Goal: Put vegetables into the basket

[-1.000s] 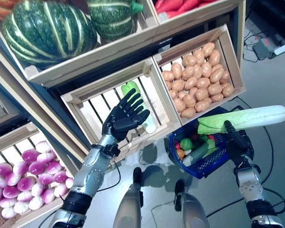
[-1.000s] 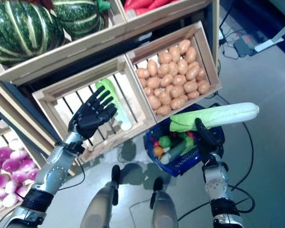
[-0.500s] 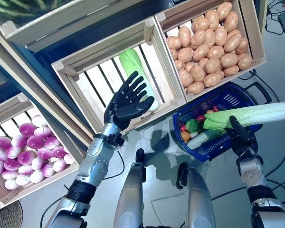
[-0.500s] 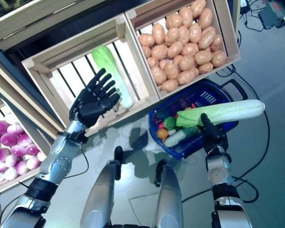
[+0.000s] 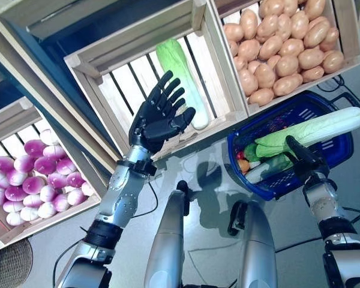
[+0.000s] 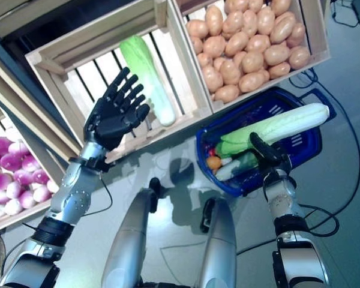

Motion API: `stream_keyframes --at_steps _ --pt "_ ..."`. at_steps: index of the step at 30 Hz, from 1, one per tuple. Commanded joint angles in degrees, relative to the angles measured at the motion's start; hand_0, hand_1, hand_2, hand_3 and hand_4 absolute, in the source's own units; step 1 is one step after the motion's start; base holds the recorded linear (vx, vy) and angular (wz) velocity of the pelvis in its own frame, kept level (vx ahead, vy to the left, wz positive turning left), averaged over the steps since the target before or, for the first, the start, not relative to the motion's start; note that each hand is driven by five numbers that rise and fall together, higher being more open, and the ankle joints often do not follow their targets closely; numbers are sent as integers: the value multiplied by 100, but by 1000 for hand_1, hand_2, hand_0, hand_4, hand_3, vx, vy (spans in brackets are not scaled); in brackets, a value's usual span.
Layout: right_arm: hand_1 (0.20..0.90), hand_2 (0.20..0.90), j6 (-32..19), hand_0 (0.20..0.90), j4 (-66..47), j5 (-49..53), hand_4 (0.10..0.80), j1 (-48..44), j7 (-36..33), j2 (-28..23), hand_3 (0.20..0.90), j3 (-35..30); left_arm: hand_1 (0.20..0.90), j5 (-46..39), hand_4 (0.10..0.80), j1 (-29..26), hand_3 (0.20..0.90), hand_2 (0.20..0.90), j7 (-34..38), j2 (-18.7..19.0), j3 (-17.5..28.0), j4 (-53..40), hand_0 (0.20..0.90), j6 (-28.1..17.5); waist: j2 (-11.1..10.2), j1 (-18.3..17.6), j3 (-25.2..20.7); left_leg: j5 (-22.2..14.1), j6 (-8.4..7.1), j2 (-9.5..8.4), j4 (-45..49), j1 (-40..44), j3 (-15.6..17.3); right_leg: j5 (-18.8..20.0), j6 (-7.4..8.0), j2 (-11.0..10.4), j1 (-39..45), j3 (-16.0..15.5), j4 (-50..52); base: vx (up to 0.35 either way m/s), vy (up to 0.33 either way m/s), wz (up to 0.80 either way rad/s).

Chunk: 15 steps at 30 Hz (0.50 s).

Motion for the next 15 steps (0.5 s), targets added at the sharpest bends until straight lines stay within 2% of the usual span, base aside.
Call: stream_keyframes --at_steps 1,3,15 --pt "300 300 -67 300 14 -352 400 -602 -220 -639 300 97 900 -338 800 -511 900 900 -290 37 199 -737 900 -564 40 2 -42 -1262 368 -129 810 288 221 560 -231 -2 22 117 -222 -38 3 0" --pt "300 300 62 300 59 -370 400 -798 -280 -689 300 224 900 -383 800 -572 900 900 -326 44 153 -718 900 -564 54 21 -9 -1311 420 -148 1005 88 213 517 -215 -3 -242 140 31 -39 5 1" --pt "300 300 504 300 750 -959 400 -1495 -457 -677 300 810 900 -528 800 -898 900 900 -416 40 -55 -673 900 -526 145 73 -6 -1414 477 -227 1536 -370 178 402 -237 5 -687 165 516 -13 -3 4"
